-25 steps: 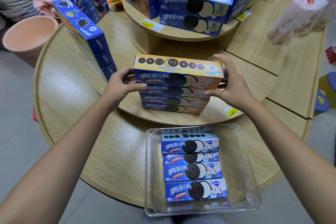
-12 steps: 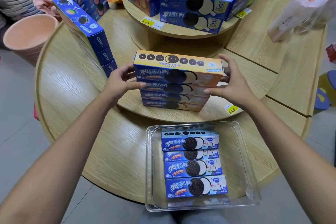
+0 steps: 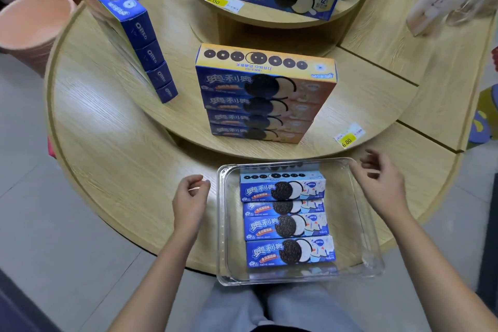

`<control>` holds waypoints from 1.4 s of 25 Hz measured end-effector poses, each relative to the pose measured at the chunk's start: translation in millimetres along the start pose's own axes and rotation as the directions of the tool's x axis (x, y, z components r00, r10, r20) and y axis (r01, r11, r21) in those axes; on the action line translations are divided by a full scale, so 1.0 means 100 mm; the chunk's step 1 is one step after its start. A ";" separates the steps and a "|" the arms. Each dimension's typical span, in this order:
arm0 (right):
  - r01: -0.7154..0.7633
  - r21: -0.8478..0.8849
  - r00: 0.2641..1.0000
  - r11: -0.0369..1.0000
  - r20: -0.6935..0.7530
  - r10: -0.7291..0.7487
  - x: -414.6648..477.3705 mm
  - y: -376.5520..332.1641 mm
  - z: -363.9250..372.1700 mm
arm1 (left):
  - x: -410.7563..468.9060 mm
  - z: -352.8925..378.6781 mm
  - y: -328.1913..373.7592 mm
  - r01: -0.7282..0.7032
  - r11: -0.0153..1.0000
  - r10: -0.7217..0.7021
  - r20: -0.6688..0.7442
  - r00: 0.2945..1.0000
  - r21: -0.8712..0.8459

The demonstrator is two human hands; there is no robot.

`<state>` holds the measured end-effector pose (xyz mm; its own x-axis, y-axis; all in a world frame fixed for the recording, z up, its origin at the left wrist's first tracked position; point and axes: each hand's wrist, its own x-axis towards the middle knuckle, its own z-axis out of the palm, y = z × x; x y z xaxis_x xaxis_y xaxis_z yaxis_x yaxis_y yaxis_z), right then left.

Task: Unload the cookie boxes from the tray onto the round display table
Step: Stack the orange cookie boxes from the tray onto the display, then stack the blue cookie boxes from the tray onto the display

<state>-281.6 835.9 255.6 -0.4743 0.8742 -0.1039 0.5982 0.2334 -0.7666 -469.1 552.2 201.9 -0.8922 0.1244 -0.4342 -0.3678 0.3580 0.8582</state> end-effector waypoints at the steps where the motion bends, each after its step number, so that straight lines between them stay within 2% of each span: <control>1: -0.060 -0.075 0.998 0.995 -0.039 0.057 -0.08 0.15 0.01 | -0.10 0.01 -0.14 0.003 0.993 -0.002 -0.012 1.000 0.114; 4: -0.206 -0.230 0.978 0.951 -0.082 0.193 -0.30 0.52 0.02 | -0.32 0.02 -0.44 -0.098 0.898 0.083 0.053 0.995 0.429; 9: -0.281 -0.377 0.956 0.883 -0.034 0.290 -0.56 0.77 0.10 | -0.39 0.08 -0.54 -0.128 0.819 0.024 0.190 0.981 0.560; 12: -0.327 -0.307 0.944 0.894 -0.066 0.322 -0.58 0.76 0.15 | -0.37 0.09 -0.56 -0.208 0.737 0.064 0.240 0.969 0.643; 18: -0.380 -0.109 0.921 0.918 -0.133 0.366 -0.63 0.78 0.05 | -0.46 0.08 -0.59 -0.245 0.785 0.109 0.262 0.959 0.569; 25: -0.381 -0.021 0.908 0.924 -0.199 0.370 -0.79 1.03 -0.46 | -0.87 0.37 -0.49 -0.297 0.815 0.158 0.302 0.940 0.498; 31: -0.357 0.049 0.899 0.933 -0.252 0.357 -0.56 1.59 -1.27 | -1.44 1.21 -0.37 -0.306 0.819 0.196 0.264 0.944 0.486; 35: -0.327 0.052 0.921 0.944 -0.207 0.331 -0.30 1.96 -1.88 | -1.96 1.92 -0.32 -0.239 0.863 0.192 0.149 0.970 0.446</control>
<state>-28.3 936.1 227.5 -0.1048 0.9704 -0.2178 0.6862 -0.0879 -0.7221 -232.2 693.5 206.9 -0.8971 0.3269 -0.2972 0.0128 0.6916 0.7221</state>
